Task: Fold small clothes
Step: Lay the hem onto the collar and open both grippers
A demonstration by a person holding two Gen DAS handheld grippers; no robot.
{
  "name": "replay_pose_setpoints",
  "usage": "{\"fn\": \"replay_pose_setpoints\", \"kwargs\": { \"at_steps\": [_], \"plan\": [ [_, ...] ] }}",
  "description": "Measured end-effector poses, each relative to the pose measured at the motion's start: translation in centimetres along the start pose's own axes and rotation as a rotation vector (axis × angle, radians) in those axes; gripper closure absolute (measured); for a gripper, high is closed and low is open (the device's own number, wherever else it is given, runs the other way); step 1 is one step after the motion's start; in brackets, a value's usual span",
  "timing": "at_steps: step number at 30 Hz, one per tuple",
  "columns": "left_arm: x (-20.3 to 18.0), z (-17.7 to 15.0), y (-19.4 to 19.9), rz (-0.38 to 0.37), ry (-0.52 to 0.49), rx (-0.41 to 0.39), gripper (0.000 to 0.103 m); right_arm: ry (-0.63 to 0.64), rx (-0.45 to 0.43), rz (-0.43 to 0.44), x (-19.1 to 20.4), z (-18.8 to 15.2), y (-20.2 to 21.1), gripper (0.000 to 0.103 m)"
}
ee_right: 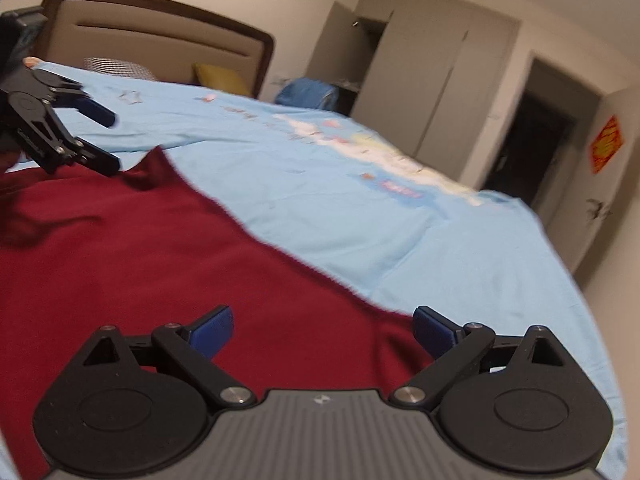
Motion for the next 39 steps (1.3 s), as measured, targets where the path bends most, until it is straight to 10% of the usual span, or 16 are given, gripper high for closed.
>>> {"fn": "replay_pose_setpoints", "kwargs": {
  "at_steps": [5, 18, 33, 39],
  "plan": [
    [-0.7, -0.9, -3.6, -0.154, 0.054, 0.101, 0.001, -0.11, 0.063, 0.072, -1.1, -0.5, -2.7, 0.004],
    [3.9, -3.7, -8.6, -0.173, 0.375, 0.094, 0.001, -0.506, 0.079, 0.19, -7.2, -4.6, -7.3, 0.001],
    [4.3, -3.8, -8.5, -0.209, 0.422, 0.08, 0.001, -0.518, 0.051, 0.187, -7.2, -4.9, -6.8, 0.001],
    [2.5, -1.9, -4.2, -0.084, 0.325, 0.036, 0.001, -0.441, 0.031, 0.096, -5.9, -3.1, -3.9, 0.0]
  ]
}}
Point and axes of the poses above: each gripper's, at about its wrist camera, not at the fingertips, and y roughly against the way its jaws point, x to its left, z to its top, the point moved 2 cm from there along -y, roughly the way its jaws point, and after that the axes turned 2 degrees about y, right-handed, at the moved point
